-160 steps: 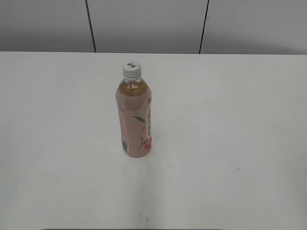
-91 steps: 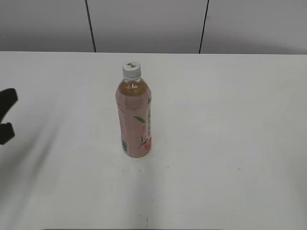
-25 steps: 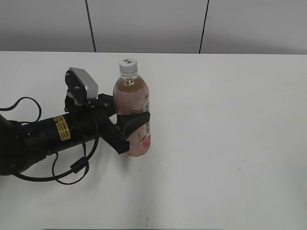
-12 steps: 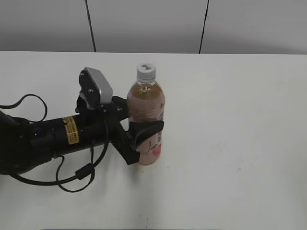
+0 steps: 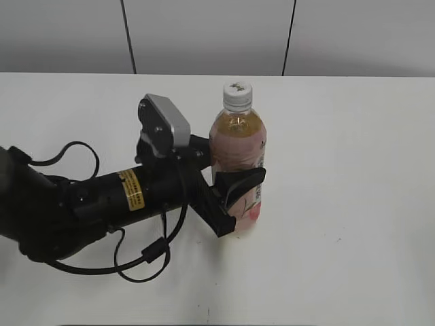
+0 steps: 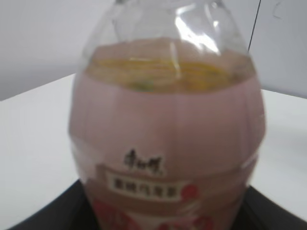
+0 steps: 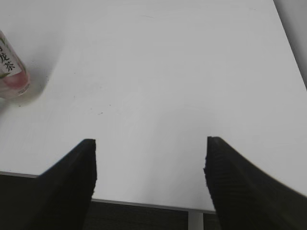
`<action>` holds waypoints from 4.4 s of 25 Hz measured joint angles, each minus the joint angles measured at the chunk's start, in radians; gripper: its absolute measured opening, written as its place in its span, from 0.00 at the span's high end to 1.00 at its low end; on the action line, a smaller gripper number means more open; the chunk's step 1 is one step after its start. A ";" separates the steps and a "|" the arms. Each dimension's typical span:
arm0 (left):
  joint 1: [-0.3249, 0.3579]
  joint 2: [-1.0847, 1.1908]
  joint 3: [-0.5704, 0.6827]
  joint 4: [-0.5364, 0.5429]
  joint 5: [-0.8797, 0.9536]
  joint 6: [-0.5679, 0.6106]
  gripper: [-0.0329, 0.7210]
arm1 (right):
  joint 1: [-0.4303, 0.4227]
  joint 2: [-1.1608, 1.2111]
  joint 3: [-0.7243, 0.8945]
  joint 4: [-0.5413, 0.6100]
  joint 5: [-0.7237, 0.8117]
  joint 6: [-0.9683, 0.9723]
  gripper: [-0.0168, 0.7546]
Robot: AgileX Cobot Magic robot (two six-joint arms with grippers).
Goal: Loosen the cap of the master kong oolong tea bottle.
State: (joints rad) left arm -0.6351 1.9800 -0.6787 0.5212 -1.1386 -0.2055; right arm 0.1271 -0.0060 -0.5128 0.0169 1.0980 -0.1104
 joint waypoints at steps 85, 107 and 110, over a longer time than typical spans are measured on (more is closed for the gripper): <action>0.000 0.085 -0.006 0.045 -0.026 0.008 0.44 | 0.546 1.800 -1.133 0.152 0.119 0.293 0.35; 0.000 0.085 -0.006 0.044 -0.026 0.008 0.44 | 0.546 1.805 -1.139 0.139 0.123 0.084 0.63; 0.000 0.085 -0.006 0.041 -0.026 0.007 0.44 | 0.546 1.805 -1.139 0.142 0.123 -0.119 0.63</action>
State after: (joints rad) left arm -0.6351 2.0648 -0.6843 0.5622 -1.1644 -0.1984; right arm 0.6732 1.7989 -1.6518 0.1594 1.2212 -0.2289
